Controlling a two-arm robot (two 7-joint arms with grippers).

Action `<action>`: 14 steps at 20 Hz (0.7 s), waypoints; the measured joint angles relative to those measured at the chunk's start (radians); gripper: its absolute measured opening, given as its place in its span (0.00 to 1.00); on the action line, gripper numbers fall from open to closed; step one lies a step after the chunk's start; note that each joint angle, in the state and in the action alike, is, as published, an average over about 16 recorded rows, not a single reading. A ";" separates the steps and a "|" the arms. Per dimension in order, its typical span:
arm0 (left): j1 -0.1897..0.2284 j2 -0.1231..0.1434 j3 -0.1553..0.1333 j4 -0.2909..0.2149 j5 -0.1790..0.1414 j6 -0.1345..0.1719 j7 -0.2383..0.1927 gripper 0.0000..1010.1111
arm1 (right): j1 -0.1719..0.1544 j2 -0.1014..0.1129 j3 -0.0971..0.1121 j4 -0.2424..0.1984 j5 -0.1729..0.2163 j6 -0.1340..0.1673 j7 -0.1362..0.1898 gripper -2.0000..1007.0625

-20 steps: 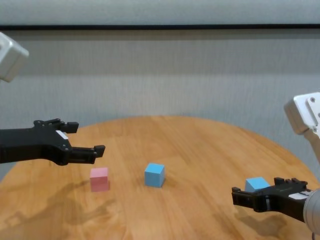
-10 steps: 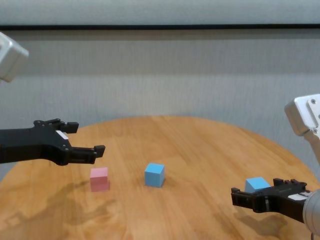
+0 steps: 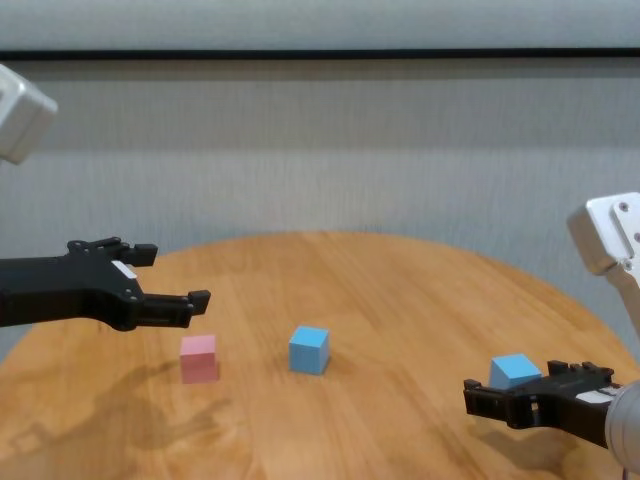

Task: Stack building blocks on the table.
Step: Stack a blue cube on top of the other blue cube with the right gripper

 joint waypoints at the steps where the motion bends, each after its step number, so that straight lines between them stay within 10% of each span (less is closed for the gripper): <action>1: 0.000 0.000 0.000 0.000 0.000 0.000 0.000 0.99 | 0.001 -0.002 0.001 0.002 -0.002 0.000 0.001 0.99; 14: 0.000 0.000 0.000 0.000 0.000 0.000 0.000 0.99 | 0.016 -0.022 0.016 0.034 -0.032 -0.009 0.015 0.99</action>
